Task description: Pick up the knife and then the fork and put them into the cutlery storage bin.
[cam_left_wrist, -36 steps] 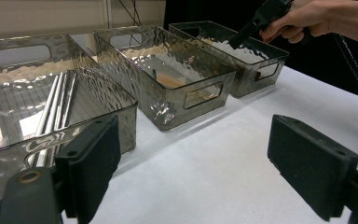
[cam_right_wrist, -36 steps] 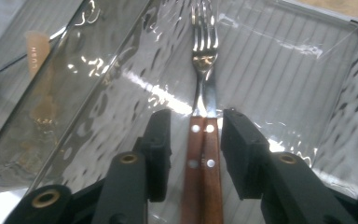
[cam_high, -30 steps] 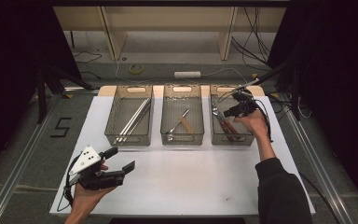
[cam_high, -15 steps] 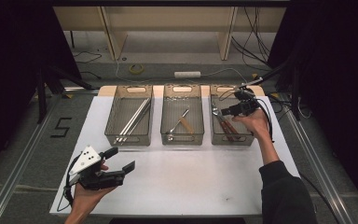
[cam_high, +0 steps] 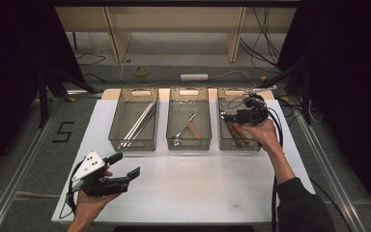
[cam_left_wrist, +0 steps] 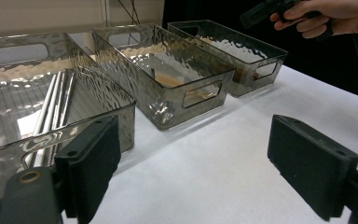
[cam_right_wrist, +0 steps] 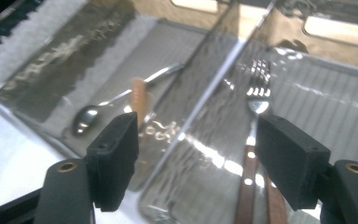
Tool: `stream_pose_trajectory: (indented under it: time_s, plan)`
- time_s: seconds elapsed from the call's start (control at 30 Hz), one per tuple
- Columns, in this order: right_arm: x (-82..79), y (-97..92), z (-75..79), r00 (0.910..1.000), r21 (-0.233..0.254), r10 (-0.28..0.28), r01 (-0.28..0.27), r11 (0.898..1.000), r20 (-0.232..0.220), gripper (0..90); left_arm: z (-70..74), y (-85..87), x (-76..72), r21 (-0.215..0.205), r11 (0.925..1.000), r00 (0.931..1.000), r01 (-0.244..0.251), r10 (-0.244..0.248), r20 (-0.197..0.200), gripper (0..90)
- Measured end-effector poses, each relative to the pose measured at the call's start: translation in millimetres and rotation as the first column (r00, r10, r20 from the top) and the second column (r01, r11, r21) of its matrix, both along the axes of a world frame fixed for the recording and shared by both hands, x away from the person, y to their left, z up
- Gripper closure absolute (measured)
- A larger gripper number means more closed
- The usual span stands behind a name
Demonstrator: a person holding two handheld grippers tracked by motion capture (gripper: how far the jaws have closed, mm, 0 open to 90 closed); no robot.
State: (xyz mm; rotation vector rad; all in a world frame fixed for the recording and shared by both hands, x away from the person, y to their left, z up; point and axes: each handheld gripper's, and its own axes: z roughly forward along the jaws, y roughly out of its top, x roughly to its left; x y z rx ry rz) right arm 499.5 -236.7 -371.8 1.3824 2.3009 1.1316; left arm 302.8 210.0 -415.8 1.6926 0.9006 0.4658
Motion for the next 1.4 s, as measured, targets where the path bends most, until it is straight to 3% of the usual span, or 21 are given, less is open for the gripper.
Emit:
stream_pose_trajectory:
  time_s: [0.23,0.47,0.83,1.1,1.4]
  plan:
    - [-25.9,10.1,4.4,0.9967,0.031,0.043,-0.045,0.998,0.069,29.4,0.0,0.1,0.1,0.0,1.0,1.0,0.002,-0.002,-0.001,16.8]
    - [-48.8,18.1,4.7,0.9904,0.056,0.085,-0.091,0.994,0.11,27.9,-0.3,-0.7,0.1,-0.002,1.0,1.0,0.008,-0.008,-0.005,16.8]
    - [-87.8,20.3,1.0,0.972,0.113,0.16,-0.181,0.977,0.172,27.2,-0.4,-0.5,0.3,-0.003,1.0,0.9999,0.009,-0.009,-0.008,16.8]
    - [-104.9,23.3,-6.4,0.9617,0.131,0.187,-0.215,0.968,0.201,26.7,-0.4,-0.5,0.3,-0.003,0.9999,0.9999,0.011,-0.011,-0.009,16.8]
    - [-120.1,17.1,-19.6,0.9583,0.172,0.189,-0.228,0.958,0.214,26.4,-0.5,-0.7,0.2,-0.006,0.9998,0.9997,0.017,-0.017,-0.016,16.8]
